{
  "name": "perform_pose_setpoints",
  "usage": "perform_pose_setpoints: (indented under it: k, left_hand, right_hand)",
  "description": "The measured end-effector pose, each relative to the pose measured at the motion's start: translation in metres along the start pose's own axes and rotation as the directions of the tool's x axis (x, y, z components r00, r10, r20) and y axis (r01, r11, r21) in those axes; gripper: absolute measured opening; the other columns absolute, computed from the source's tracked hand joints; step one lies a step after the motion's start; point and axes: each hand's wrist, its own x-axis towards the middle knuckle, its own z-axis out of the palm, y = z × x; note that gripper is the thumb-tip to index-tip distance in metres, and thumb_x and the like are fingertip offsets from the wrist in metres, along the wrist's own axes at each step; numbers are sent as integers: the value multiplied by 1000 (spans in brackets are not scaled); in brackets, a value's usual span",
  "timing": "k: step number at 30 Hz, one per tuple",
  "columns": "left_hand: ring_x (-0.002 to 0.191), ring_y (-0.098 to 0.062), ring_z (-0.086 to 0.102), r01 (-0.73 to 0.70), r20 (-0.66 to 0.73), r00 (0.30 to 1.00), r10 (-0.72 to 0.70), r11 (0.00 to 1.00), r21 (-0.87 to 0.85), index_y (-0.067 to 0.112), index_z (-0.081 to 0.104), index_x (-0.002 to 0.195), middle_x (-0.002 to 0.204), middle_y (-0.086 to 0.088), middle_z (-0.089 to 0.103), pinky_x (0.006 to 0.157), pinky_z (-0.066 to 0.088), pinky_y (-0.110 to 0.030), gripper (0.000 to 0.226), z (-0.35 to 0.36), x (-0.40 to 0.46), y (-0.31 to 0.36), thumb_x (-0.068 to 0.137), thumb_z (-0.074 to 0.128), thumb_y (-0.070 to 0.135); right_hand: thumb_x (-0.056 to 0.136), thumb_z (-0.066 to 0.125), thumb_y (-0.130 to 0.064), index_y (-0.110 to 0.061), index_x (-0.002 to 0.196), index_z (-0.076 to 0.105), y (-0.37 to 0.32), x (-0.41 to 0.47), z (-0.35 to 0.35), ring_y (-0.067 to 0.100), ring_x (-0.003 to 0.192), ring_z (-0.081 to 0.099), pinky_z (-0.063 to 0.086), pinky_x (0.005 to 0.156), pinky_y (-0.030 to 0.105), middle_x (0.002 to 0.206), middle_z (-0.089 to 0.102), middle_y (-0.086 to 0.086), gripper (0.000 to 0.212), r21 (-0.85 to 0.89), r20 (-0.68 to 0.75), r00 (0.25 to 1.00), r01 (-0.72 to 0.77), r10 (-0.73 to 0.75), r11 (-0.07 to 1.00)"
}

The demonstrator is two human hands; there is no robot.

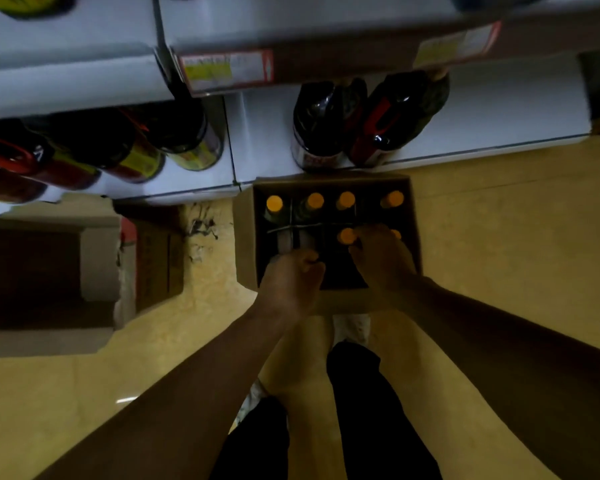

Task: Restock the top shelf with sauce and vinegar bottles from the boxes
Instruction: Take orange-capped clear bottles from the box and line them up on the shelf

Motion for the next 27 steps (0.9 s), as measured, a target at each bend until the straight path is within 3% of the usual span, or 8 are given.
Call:
perform_pose_setpoints:
  k: [4, 12, 14, 16, 19, 21, 23, 27]
  left_hand:
    - [104, -21, 64, -39, 4, 999, 39, 994, 106, 11, 61, 127, 115, -8, 67, 89, 51, -30, 30, 13, 23, -14, 99, 53, 18]
    - [96, -16, 64, -41, -1, 999, 41, 997, 58, 14, 58, 130, 115, -6, 67, 85, 54, -31, 31, 27, 53, -23, 100, 51, 23]
    - [95, -15, 64, -44, -10, 999, 44, 997, 58, 14, 58, 128, 114, -5, 68, 84, 54, -31, 30, 29, 57, -25, 100, 51, 23]
    - [92, -12, 62, -48, -16, 999, 49, 997, 61, 14, 59, 127, 114, -6, 68, 79, 52, -26, 30, 31, 60, -26, 100, 51, 22]
    - [100, -15, 63, -34, -14, 999, 35, 997, 64, 13, 58, 129, 118, -6, 67, 73, 48, -18, 31, 31, 61, -26, 100, 51, 22]
    - [100, -14, 63, -34, -7, 999, 35, 997, 68, 12, 58, 130, 118, -6, 67, 69, 45, -12, 31, 30, 60, -25, 101, 51, 21]
    - [98, -12, 61, -35, 0, 999, 35, 996, 76, 12, 57, 131, 119, -6, 66, 66, 43, -8, 32, 29, 58, -22, 101, 50, 20]
    - [107, -18, 63, -48, 3, 999, 48, 994, 100, 11, 57, 130, 119, -7, 66, 79, 48, -21, 32, 26, 49, -12, 100, 52, 17]
  right_hand:
    - [99, 51, -21, -13, 133, 48, 6, 28, 24, 31, 109, 56, 53, 83, 45, 128, 51, 12, 35, 1, 6, 998, 57, -57, 998]
    - [102, 42, -16, -11, 142, 40, 14, 62, 50, 33, 120, 51, 50, 90, 44, 139, 45, 14, 40, -151, 122, 988, 114, -96, 982]
    - [102, 41, -16, -9, 130, 48, 15, 67, 51, 32, 111, 54, 47, 80, 39, 127, 52, 13, 30, -195, 139, 984, 138, -112, 971]
    - [101, 41, -16, -12, 106, 50, 17, 71, 52, 29, 93, 53, 37, 68, 34, 99, 52, 8, 11, -232, 122, 986, 142, -116, 962]
    - [102, 41, -18, -21, 75, 30, 18, 71, 50, 17, 68, 36, 25, 54, 27, 70, 27, -6, 29, -263, 116, 984, 160, -133, 951]
    - [102, 42, -16, -19, 80, 37, 17, 67, 44, 14, 63, 32, 26, 53, 27, 69, 26, -5, 22, -276, 108, 983, 174, -150, 945]
    - [102, 42, -13, -10, 101, 50, 17, 62, 37, 18, 72, 43, 36, 60, 32, 76, 38, -1, 9, -283, 105, 979, 197, -174, 939]
    - [100, 45, -14, -9, 110, 55, 11, 45, 12, 24, 85, 60, 47, 67, 34, 96, 61, 7, 15, -250, 62, 975, 220, -211, 943]
